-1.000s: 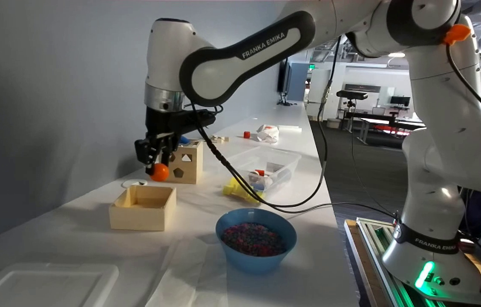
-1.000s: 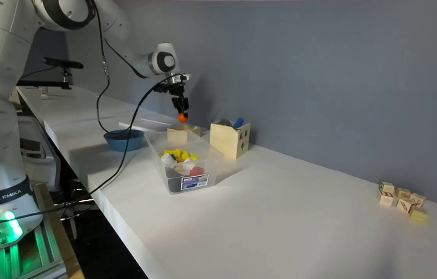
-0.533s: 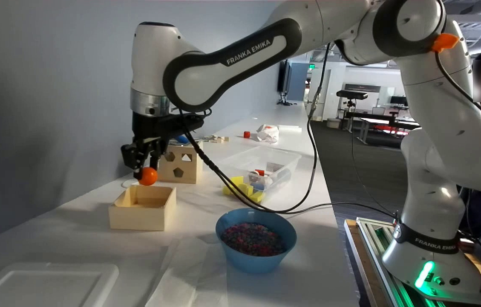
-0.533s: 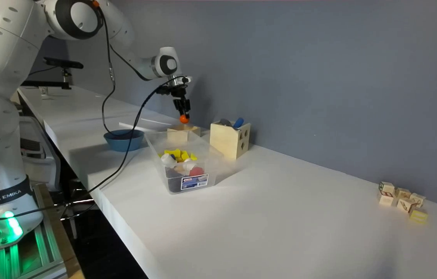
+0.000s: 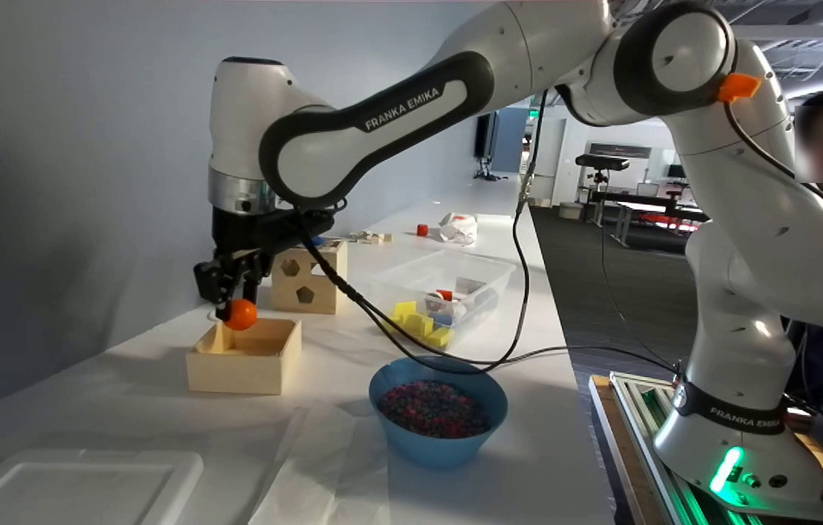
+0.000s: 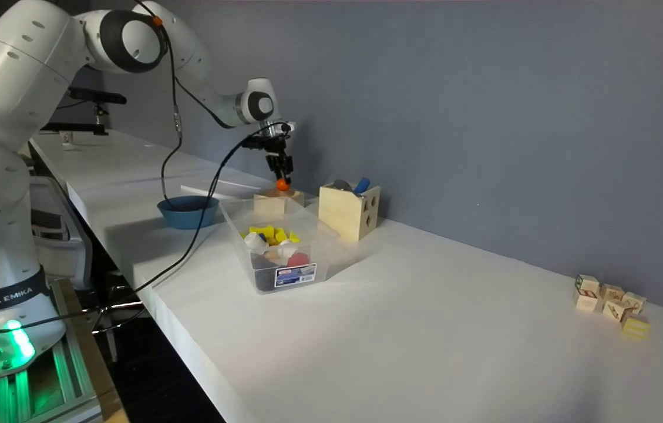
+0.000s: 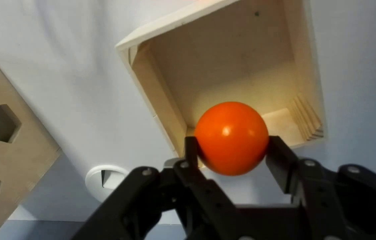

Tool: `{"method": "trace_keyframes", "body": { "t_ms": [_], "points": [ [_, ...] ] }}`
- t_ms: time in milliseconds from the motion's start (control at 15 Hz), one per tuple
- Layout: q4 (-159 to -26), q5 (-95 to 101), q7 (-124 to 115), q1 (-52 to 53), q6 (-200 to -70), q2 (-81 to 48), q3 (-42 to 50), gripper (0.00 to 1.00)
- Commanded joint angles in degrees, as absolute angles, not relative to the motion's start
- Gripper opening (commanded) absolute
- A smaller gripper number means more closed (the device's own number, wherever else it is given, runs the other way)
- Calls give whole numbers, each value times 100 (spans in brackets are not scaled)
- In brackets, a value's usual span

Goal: Move the small crate to the left, then put the round orange object inside it

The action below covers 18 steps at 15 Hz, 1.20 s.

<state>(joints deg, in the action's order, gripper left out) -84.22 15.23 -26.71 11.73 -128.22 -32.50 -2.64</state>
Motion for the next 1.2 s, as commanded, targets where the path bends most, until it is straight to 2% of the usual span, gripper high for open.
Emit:
{"method": "trace_keyframes", "body": {
  "t_ms": [0, 267, 333, 600, 1133],
  "points": [
    [-8018, 1282, -2420, 1222, -12747, -3621, -114, 30],
    [-7890, 1160, -2332, 1183, -12720, -3799, -62, 30],
    [-7871, 1119, -2292, 1176, -12698, -3814, -67, 77],
    [-7891, 1160, -2196, 1247, -12587, -3663, -28, 98],
    [-9441, 2283, -2279, 1348, -13009, -1535, 462, 100]
  ]
}}
